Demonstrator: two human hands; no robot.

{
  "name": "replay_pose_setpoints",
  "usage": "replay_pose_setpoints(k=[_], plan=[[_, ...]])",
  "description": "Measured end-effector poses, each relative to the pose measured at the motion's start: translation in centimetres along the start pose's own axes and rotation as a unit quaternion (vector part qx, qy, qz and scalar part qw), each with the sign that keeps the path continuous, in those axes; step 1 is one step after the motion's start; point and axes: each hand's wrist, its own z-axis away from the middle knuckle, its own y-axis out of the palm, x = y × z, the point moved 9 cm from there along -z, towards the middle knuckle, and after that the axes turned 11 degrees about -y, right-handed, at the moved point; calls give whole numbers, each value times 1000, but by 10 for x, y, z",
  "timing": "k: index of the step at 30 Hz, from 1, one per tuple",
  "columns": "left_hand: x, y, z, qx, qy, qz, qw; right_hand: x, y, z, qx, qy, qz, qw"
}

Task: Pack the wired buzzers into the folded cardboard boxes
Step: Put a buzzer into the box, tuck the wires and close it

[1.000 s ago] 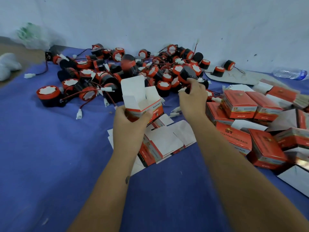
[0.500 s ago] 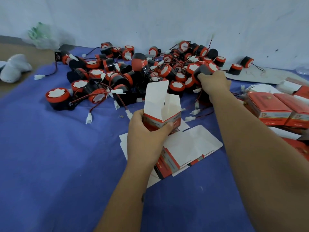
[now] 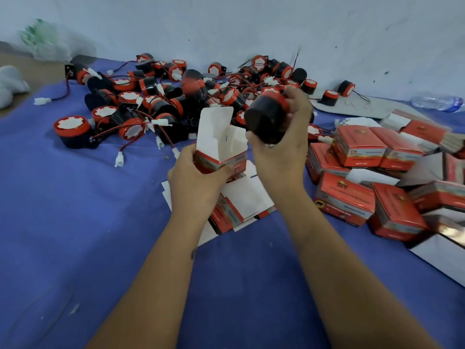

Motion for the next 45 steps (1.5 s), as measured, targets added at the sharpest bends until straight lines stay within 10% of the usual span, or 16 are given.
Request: replay_pose_setpoints(k=[6,10,20,30,41,45], plan=[[-7,5,13,60,35,-15,997,34,-10,40,70,-142,245,957],[-6,9,19,125,46,-53,990,47,-23,45,46,-163,215,962],[-4,17,19,213,59,-65,973,40,7,62,272,-124,158,941],[-6,21,18,235,74,-67,967,55,-9,52,113,-159,206,959],[-4,21,16,227,63,-47,971,43,6,60,205,-125,268,933],[-7,19,18,235,72,-51,968,36,-19,49,71,-57,210,974]])
